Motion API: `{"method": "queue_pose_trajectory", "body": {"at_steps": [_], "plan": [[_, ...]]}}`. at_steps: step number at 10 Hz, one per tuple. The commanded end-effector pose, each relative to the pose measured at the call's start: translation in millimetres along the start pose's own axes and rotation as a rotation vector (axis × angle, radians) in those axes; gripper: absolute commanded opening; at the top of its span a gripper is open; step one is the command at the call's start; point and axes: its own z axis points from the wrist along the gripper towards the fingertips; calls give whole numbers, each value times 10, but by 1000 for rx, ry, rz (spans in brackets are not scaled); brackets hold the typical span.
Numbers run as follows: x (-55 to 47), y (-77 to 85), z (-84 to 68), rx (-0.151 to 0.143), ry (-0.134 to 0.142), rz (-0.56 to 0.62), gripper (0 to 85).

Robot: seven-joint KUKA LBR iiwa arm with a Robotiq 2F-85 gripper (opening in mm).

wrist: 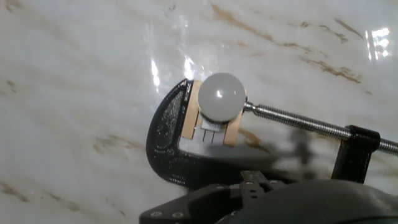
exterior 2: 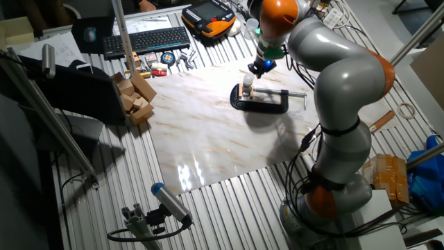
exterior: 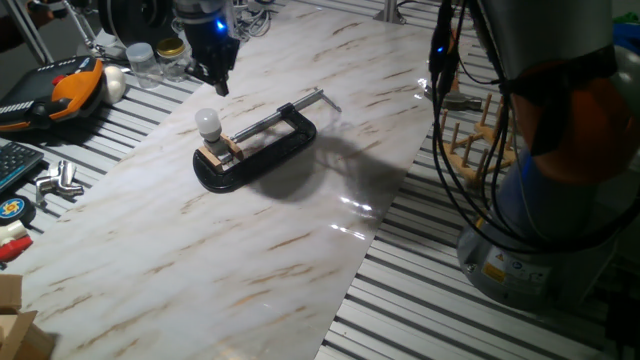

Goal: Take out the light bulb by rotating it

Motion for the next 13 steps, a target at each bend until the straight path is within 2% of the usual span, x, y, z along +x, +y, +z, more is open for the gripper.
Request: {"method": "queue_pose_trajectory", "body": {"at_steps": [1,5,9,13], "plan": [[-13,18,14,-2,-3,0,0],[-100,79,130,-4,-6,-9,0],[-185,66,119,-1,14,-23,0],[-272,77,190,0,11,-24,0]]}}
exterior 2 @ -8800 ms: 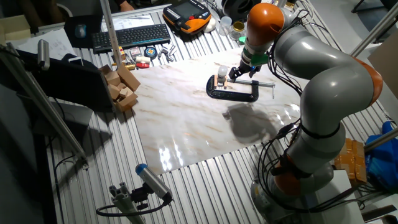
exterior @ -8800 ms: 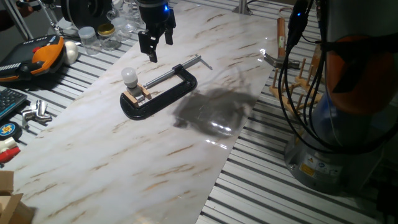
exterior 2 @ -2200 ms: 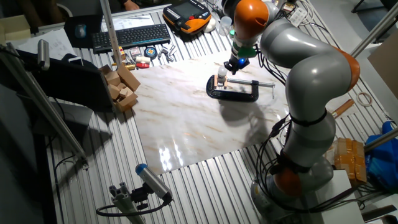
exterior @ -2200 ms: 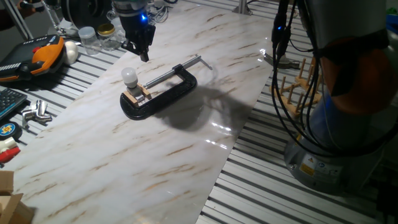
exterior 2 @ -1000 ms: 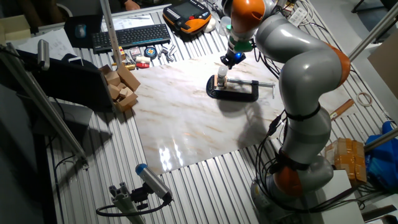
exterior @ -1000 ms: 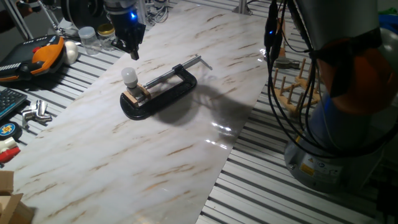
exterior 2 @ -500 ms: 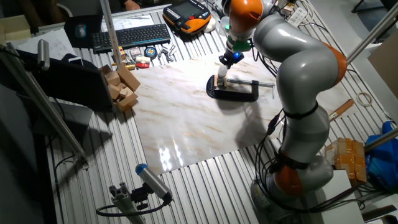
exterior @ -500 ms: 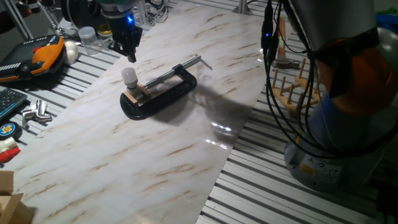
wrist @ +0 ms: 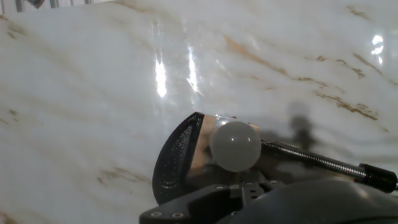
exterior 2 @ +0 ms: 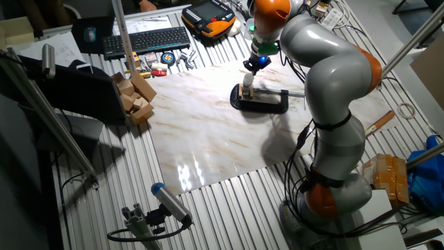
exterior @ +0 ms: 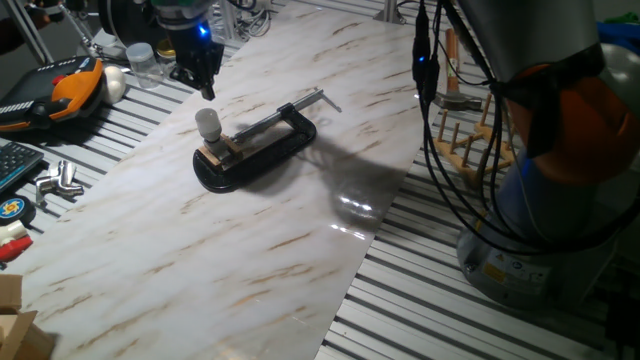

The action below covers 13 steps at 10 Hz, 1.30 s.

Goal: Take out the light bulb by rotating it

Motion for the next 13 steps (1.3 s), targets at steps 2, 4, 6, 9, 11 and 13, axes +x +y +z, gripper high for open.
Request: {"method": "queue_pose_trajectory", "body": {"at_steps": [2,4,6,9,11,13], "plan": [[-36,30,33,9,-2,-3,0],[-68,43,73,6,-5,-3,0],[-81,53,88,6,-7,-8,0],[-81,53,88,11,5,-6,0],[-81,53,88,24,9,-18,0],[-81,53,88,23,-2,-35,0]]}}
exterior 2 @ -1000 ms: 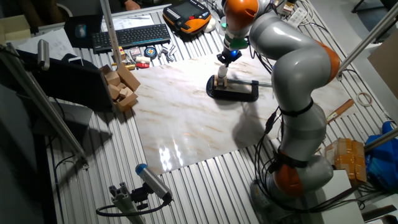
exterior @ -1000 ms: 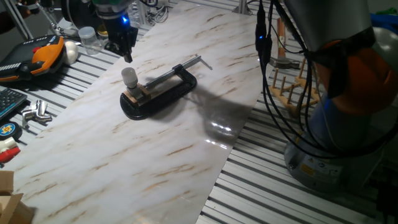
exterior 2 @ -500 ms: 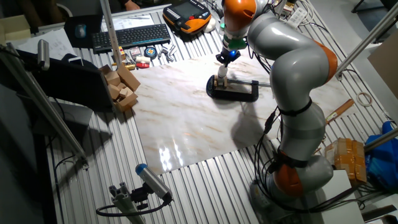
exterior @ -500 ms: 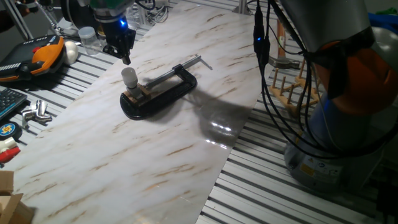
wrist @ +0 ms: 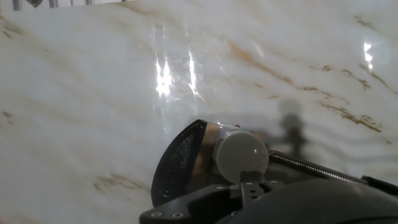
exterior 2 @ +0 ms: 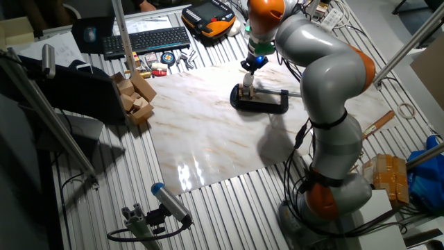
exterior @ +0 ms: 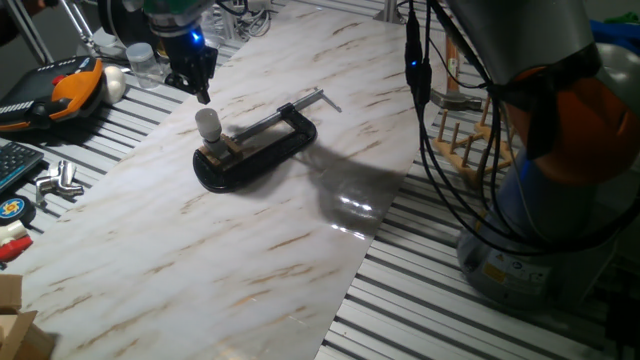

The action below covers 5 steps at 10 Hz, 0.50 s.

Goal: Take out the light bulb by rotating it

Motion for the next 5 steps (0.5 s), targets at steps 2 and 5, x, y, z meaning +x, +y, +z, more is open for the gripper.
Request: {"method": "queue_pose_trajectory", "body": {"at_steps": [2,5], "plan": [[0,0,1,1,-1,-9,0],[0,0,1,16,5,-12,0]]}}
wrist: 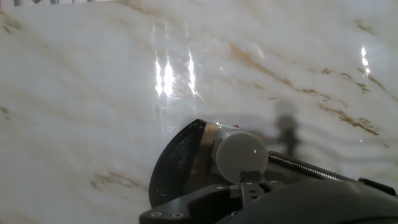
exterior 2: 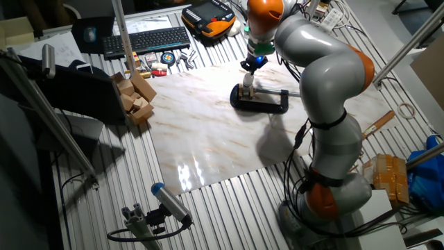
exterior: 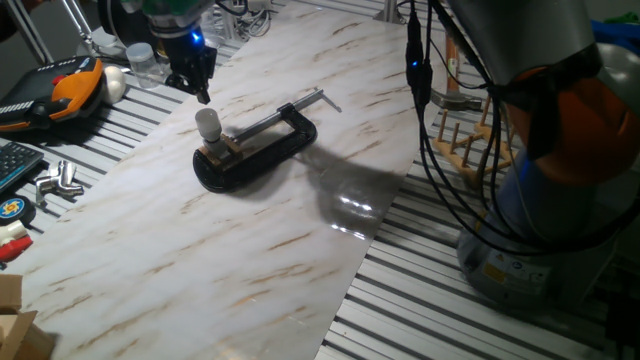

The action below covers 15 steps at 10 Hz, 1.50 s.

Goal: Take out the light bulb by rotating it

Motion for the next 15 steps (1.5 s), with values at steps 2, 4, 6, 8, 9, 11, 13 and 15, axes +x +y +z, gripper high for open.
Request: {"method": "queue_pose_trajectory", "body": {"at_steps": [2,4,6,8,9,11,13,15], "plan": [[-1,17,-10,0,-2,2,0],[-14,10,-15,-6,-4,-1,0],[-11,31,-12,-17,2,-1,0],[1,68,-5,-8,-3,1,0],[2,77,1,-25,-11,-2,0],[13,83,-7,-16,-39,16,340],[8,91,-6,-16,-25,51,340],[14,94,-7,-8,36,154,340]]}}
